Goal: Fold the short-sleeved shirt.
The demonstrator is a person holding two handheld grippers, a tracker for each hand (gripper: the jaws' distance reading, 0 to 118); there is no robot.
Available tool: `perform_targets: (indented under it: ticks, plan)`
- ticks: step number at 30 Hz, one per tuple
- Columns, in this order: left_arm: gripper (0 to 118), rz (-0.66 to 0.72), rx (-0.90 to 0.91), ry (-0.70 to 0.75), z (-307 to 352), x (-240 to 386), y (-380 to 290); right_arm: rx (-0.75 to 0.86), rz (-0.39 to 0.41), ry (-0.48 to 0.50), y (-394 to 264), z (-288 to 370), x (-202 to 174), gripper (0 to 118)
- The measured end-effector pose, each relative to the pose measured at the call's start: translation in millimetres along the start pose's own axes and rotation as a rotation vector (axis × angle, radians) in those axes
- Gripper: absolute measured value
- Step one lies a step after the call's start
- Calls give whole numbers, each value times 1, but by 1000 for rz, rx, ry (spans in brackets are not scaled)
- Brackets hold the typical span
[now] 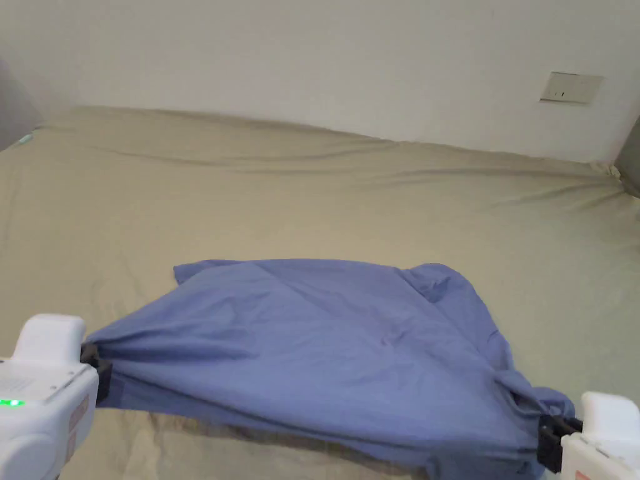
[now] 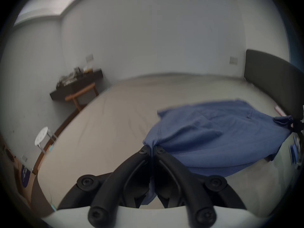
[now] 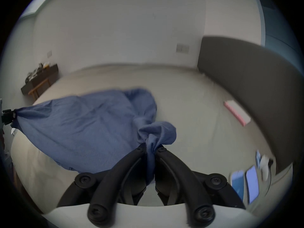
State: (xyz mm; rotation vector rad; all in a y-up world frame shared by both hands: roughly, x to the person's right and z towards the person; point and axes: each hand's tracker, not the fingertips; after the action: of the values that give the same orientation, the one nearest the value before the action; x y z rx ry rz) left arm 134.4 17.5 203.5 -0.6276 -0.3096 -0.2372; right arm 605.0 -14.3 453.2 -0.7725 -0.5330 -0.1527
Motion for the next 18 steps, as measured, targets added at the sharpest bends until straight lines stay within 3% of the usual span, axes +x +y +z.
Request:
perform_targets:
  ticks: [1, 2, 3, 6, 11, 18]
  plan:
    - [0, -13, -49, -2, 3, -1, -22, -42, 11, 2, -23, 2, 0, 10]
    - [0, 433, -61, -422, 0, 20, -48, -82, 30, 1, -42, 5, -2, 10]
    - [0, 454, -104, -427, -1, 18, -65, -108, 61, -1, -59, 9, -3, 10]
    - [0, 397, -221, -489, 11, 20, -107, -154, 166, -59, -98, 27, -12, 10]
    - [0, 341, -302, -515, 40, 14, -153, -218, 177, -29, -130, 63, -13, 10]
    - [0, 248, -337, -520, 70, 8, -175, -297, 124, 10, -144, 103, -4, 10]
